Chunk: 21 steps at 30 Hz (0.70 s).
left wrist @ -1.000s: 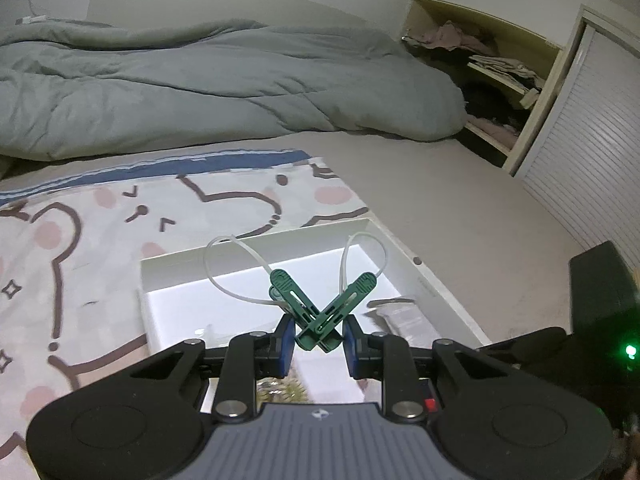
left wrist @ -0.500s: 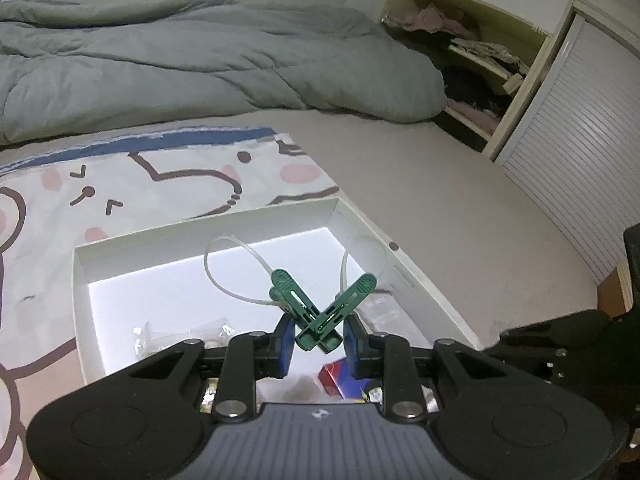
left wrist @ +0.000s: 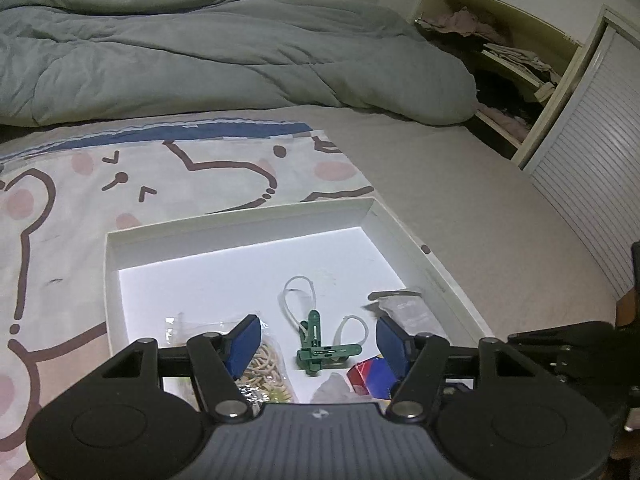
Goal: Organize objects
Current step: 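Open the left tool over the tray while the right tool lowers the cloth bundle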
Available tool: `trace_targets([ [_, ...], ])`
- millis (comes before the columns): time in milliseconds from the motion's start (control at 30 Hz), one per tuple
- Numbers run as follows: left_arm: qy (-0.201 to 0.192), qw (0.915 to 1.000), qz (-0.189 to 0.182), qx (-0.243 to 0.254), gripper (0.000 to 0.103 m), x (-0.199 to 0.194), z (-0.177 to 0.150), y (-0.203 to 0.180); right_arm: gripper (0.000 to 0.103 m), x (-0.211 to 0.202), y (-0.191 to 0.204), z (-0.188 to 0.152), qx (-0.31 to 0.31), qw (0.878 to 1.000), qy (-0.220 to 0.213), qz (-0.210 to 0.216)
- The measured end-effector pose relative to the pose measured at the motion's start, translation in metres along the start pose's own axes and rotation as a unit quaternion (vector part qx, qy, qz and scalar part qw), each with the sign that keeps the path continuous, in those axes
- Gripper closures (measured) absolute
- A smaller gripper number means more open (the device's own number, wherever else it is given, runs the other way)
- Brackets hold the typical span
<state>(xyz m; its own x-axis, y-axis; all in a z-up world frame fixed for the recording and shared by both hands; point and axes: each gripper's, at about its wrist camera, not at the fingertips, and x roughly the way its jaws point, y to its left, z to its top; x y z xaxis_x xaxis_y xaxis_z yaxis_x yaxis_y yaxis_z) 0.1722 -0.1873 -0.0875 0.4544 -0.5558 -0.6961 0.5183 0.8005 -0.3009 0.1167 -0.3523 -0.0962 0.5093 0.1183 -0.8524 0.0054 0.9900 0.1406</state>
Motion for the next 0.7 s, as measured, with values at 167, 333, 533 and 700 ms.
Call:
trace_targets([
  [167,-0.002,1.0,0.004,-0.001,0.039,-0.004,0.001,0.003,0.069,0.015,0.005,0.003,0.011,1.0,-0.009,0.006],
  [333,-0.004,1.0,0.004,-0.005,0.039,-0.006,0.003,0.006,0.072,0.032,0.022,0.0,-0.023,1.0,0.012,0.01],
  [533,0.001,0.9999,0.009,-0.005,0.039,-0.007,0.002,0.009,0.074,0.047,0.035,-0.01,-0.054,0.994,0.095,0.016],
  [700,0.002,0.9999,0.01,-0.005,0.039,-0.009,0.002,0.01,0.073,0.045,0.033,-0.013,-0.049,0.993,0.103,0.015],
])
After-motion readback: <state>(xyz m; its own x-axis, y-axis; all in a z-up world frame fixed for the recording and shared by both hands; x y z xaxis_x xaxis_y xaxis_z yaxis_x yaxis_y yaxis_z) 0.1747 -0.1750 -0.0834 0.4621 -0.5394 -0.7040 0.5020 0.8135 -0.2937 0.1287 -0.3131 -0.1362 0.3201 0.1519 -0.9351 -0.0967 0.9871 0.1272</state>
